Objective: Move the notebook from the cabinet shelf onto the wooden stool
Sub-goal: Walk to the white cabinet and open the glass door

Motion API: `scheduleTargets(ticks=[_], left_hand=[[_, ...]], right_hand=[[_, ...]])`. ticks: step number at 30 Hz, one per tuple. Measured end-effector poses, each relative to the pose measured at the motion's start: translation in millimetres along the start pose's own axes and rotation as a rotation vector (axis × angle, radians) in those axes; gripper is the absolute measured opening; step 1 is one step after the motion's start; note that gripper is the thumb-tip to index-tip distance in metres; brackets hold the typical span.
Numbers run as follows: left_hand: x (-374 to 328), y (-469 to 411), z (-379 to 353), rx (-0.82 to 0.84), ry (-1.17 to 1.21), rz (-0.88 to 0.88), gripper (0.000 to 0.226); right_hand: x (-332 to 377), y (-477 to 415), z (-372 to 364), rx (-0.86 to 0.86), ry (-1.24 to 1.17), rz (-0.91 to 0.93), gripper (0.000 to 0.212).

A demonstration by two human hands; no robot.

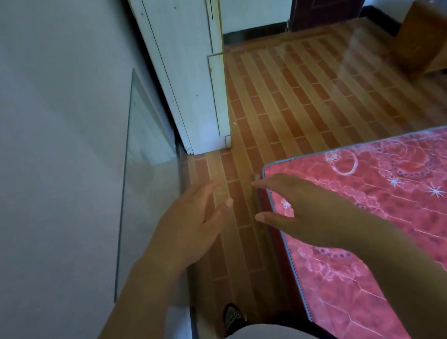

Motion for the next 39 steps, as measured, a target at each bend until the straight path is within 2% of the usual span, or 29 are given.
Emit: scheduleTargets(ticks=[5,11,22,32,39], left_hand=[[-8.0,-77.3,20.3,0.064,0.008,-0.023,0.068],[-25.4,-183.1,37.6,0.127,0.009,-0.052,0.069],[-104.1,-384.4,82.0,0.130,-0.085,-0.153,0.050],[-113.9,-525.7,124.5,0.163,-0.084,-0.135,0.046],[-151.2,-625.5,155.9,0.185,-0.145,-0.262,0.064]], right_hand=[[-33.6,-62.0,18.3,0.012,-0.051,-0.031,0.053],[-106.4,-141.6,50.9,0.000,-0.052,-0.071,0.051],[-243.4,-277.9,126.3,-0.053,-0.203,-0.166,0.048],[-325.2,-393.9,162.3,-0.061,-0.183,-0.216,0.052],[-367.1,-466.7,204.9,-0.096,-0.101,-0.306,0.057]])
Point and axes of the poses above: each hand's wrist, its own y-axis away from the middle knuckle, its own z-axis out of the back of the hand, x = y × z, the point moved 8 cm from there along -y, towards the middle knuckle, and after that the axes turned 14 degrees about z, right-handed, at the moved point
